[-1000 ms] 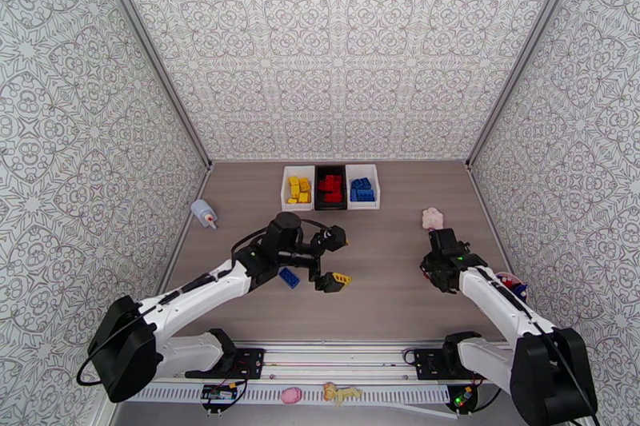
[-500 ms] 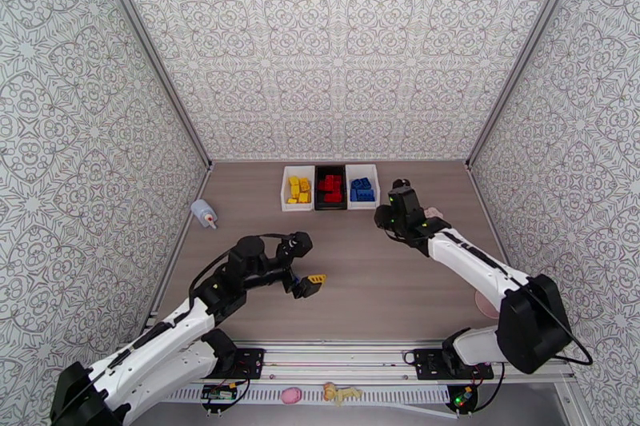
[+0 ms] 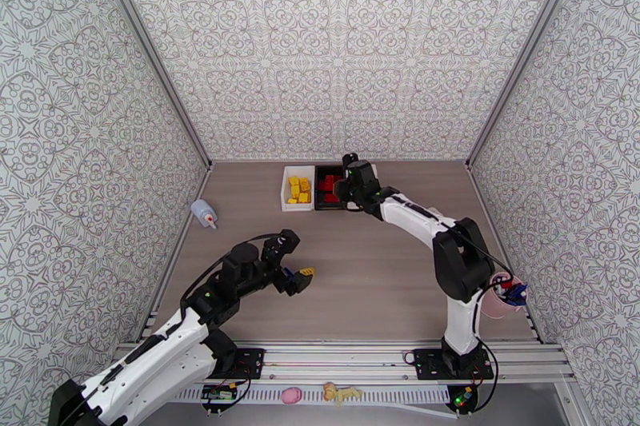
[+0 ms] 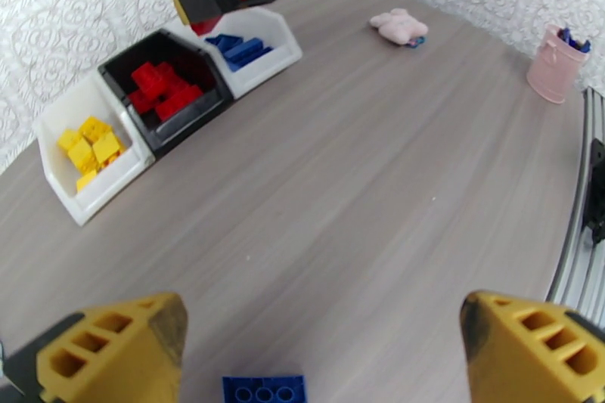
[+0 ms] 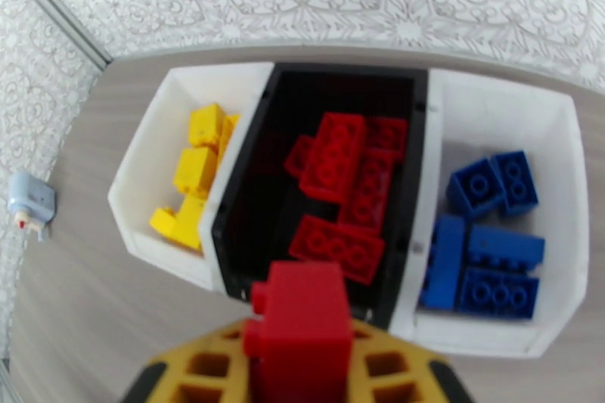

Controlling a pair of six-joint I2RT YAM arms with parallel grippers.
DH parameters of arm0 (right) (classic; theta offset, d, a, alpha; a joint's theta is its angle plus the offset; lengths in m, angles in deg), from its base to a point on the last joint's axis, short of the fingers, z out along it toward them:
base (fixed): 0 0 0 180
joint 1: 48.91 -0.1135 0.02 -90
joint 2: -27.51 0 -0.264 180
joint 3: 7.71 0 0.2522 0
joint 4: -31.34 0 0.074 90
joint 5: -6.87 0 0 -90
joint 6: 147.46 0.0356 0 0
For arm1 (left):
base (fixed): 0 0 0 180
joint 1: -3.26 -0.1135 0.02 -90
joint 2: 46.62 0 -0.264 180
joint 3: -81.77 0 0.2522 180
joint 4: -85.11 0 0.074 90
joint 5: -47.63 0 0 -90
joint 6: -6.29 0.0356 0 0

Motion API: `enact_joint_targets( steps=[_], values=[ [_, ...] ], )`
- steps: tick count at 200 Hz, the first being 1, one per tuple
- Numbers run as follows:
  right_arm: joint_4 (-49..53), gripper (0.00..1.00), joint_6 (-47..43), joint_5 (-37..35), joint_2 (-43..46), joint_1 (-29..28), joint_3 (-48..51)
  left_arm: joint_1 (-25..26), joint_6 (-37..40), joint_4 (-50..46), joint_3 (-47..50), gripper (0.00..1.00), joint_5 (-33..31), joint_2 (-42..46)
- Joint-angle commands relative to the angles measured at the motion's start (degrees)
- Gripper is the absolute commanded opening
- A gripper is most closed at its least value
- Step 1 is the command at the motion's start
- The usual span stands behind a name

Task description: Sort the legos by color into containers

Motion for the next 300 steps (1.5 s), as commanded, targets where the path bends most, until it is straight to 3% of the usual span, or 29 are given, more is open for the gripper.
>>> enact_joint_targets(
  steps=[1,43,59,85,106,150,175,206,255,300],
  values=[
    [1.50,0.13,-2.67,-1.20,-5.52,0.16,-6.90,-1.85,-3.47,-3.41,-1.37,1.00,-3.30,-1.87],
    [5.45,0.13,-3.50,-2.09,-14.04,0.59,-17.23,-3.13,-3.76,-4.54,-3.24,1.00,-3.70,-5.36],
    [6.90,0.18,-4.20,-2.36,-14.96,0.59,-19.48,-3.32,-3.54,-5.70,-4.42,1.00,-3.00,-6.36],
    [7.14,0.41,-5.50,-2.80,-13.36,0.70,-19.77,-3.41,-6.65,-8.91,-7.67,0.99,-6.75,-8.82],
    [7.14,0.61,-6.97,-2.67,-10.67,0.70,-18.51,-3.54,-16.45,-15.33,-12.61,1.00,-15.01,-12.94],
    [2.39,0.83,-8.55,-0.05,-2.19,0.64,-10.02,-3.29,-37.24,-24.45,-16.85,1.00,-19.09,-19.47],
    [-2.24,0.86,-8.47,2.91,3.88,0.55,-2.04,-3.08,-45.48,-29.18,-17.38,1.00,-18.33,-22.37],
    [-4.61,0.87,-8.97,3.38,9.95,0.65,6.15,-2.27,-50.11,-33.55,-17.09,0.99,-17.31,-25.73],
    [-5.86,0.88,-9.83,4.44,15.42,0.61,13.02,-2.05,-50.23,-27.48,-15.65,0.97,-14.79,-32.17],
    [-6.34,0.88,-10.26,4.23,18.42,0.61,16.15,-1.78,-48.97,-28.90,-18.17,0.90,-14.25,-40.36]
  ],
)
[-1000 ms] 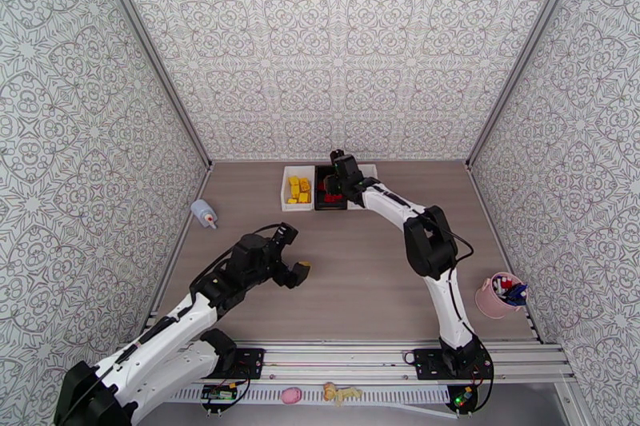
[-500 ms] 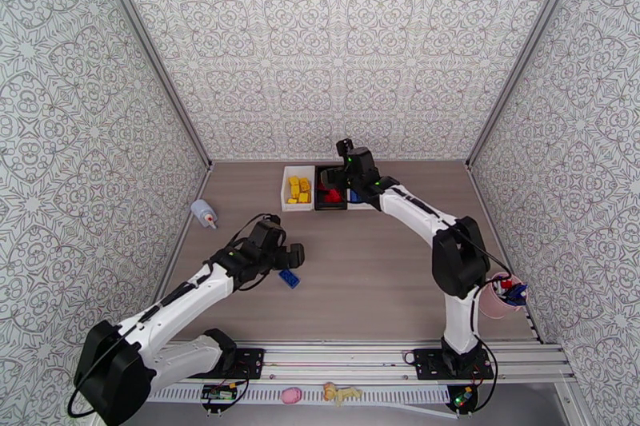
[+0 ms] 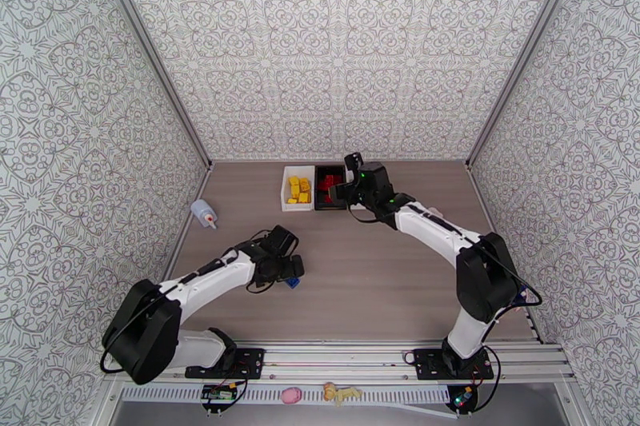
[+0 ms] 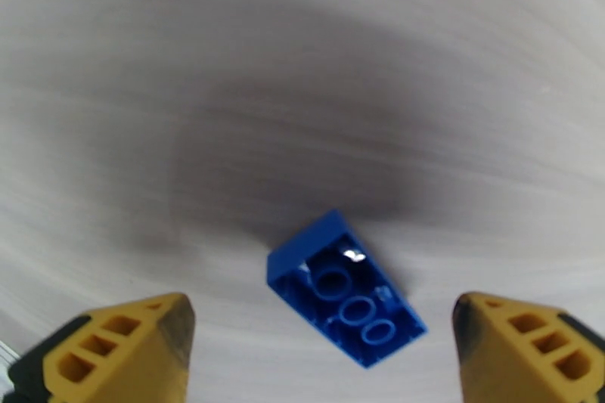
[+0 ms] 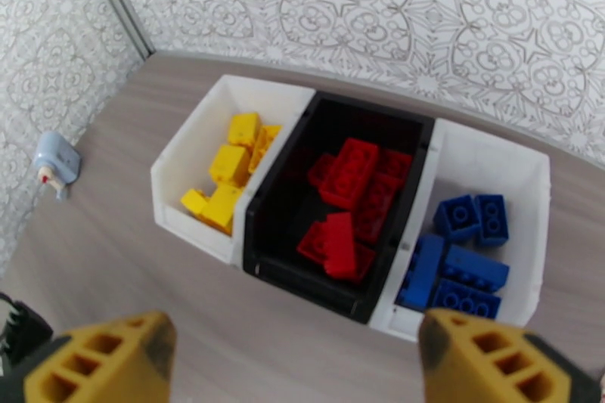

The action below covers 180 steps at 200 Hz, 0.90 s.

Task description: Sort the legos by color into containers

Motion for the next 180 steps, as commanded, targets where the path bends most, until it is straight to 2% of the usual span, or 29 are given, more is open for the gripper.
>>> enact_joint_targets(
  steps=[1,43,118,154,180],
  values=[
    [-1.36,0.88,-0.89,0.65,3.07,0.13,1.59,0.34,0.16,-0.45,-2.02,0.90,1.09,-2.73],
    [-1.38,0.88,-0.86,0.44,3.61,0.15,2.31,0.26,-0.09,-1.90,-2.02,0.76,0.54,-3.81],
    [-1.94,0.88,-0.25,1.56,4.37,0.13,2.76,0.25,0.07,-2.16,-2.19,0.42,0.52,-4.15],
    [-2.47,0.88,-0.25,3.02,6.69,0.14,4.69,0.32,0.26,-2.43,-2.76,0.31,0.24,-3.86],
    [-2.97,0.89,-0.69,3.95,9.62,0.20,7.14,0.65,0.36,-2.01,-3.72,0.29,-1.34,-2.05]
  ],
)
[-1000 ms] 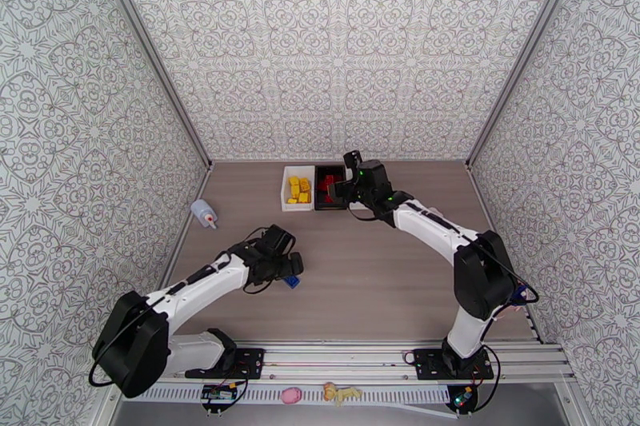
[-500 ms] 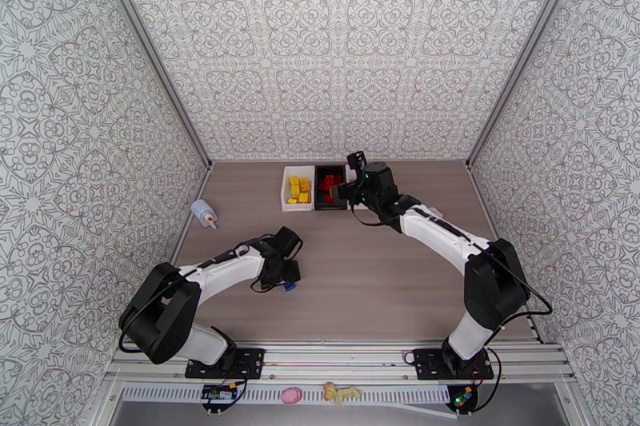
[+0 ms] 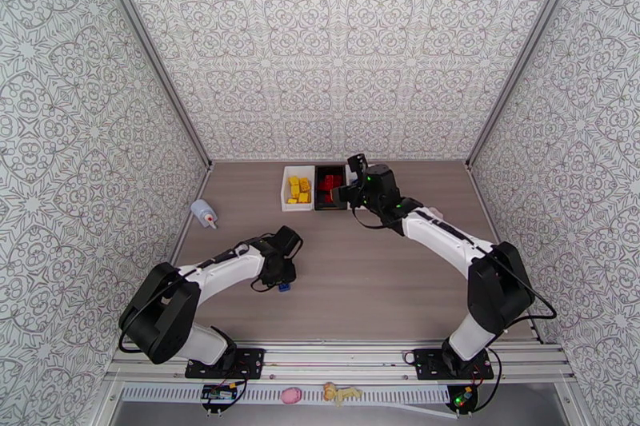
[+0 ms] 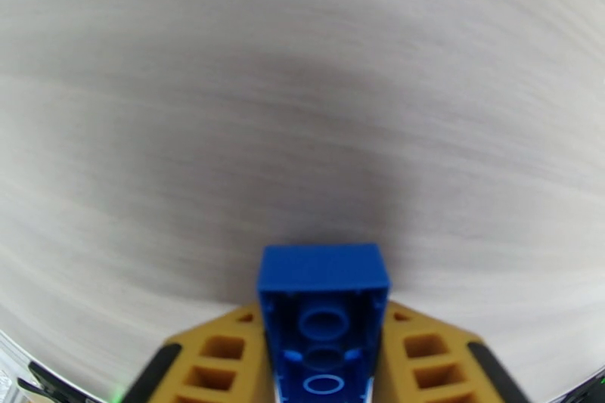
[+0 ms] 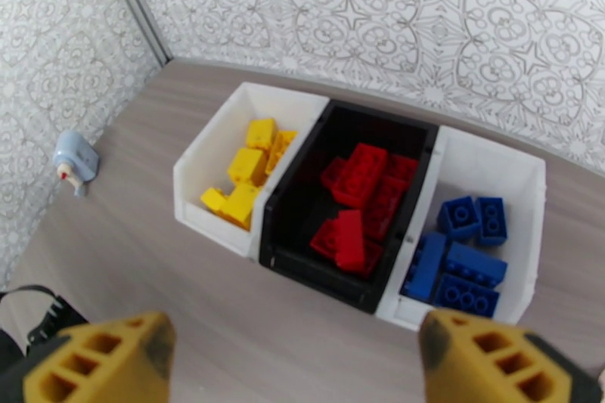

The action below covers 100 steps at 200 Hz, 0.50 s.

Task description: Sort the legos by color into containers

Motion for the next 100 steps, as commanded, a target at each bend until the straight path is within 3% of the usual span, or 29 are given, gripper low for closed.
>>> enact_joint_targets(
  steps=[1,65,100],
  values=[
    [-1.46,0.89,-0.67,1.82,4.06,0.21,2.55,0.60,0.24,-0.56,-2.16,0.29,-1.52,1.73],
    [-2.95,0.89,-1.25,0.39,18.28,0.19,15.64,2.53,9.81,13.87,-5.24,0.28,-6.23,7.90],
    [-1.39,0.89,-1.86,-0.01,27.82,0.16,22.58,3.63,19.81,29.01,-6.03,0.28,-5.59,8.27]
  ],
)
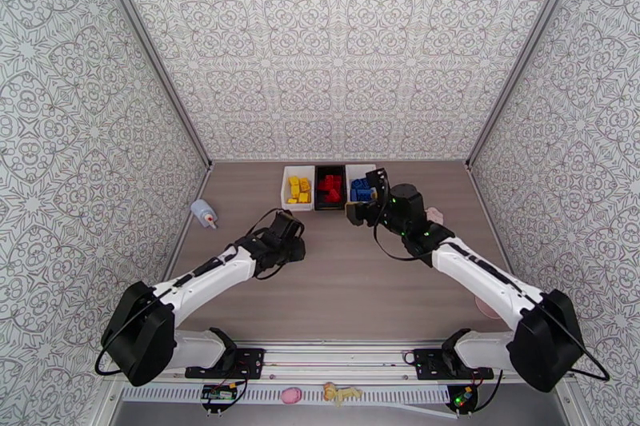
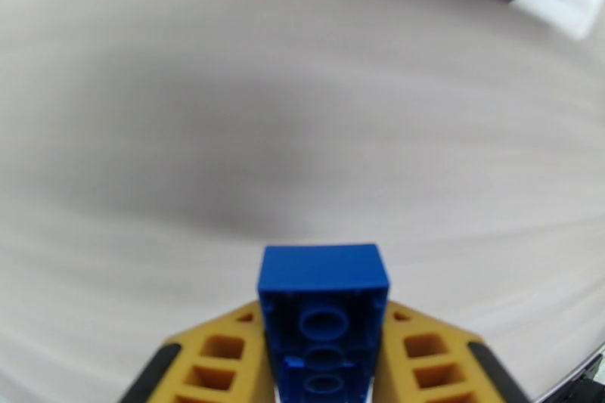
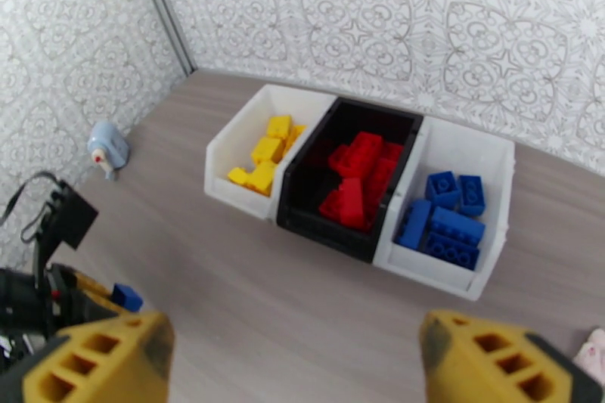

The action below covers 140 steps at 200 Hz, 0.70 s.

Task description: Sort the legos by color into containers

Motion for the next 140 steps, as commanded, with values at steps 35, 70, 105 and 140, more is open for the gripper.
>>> enact_joint_targets(
  steps=[35,70,105,140],
  values=[
    [3.48,0.92,-1.44,-1.87,13.22,0.16,8.45,1.51,20.48,27.55,-5.33,0.28,4.22,-4.90],
    [6.97,0.93,-1.86,-5.13,17.05,0.20,9.91,1.74,25.04,33.99,-16.93,0.28,8.41,-17.22],
    [7.79,0.93,-1.56,-7.63,19.53,0.44,11.33,1.68,24.55,36.06,-30.40,0.27,11.40,-30.67],
    [8.90,0.93,-1.61,-8.39,20.72,0.62,11.79,0.98,22.86,33.09,-43.75,0.28,10.89,-42.30]
  ],
)
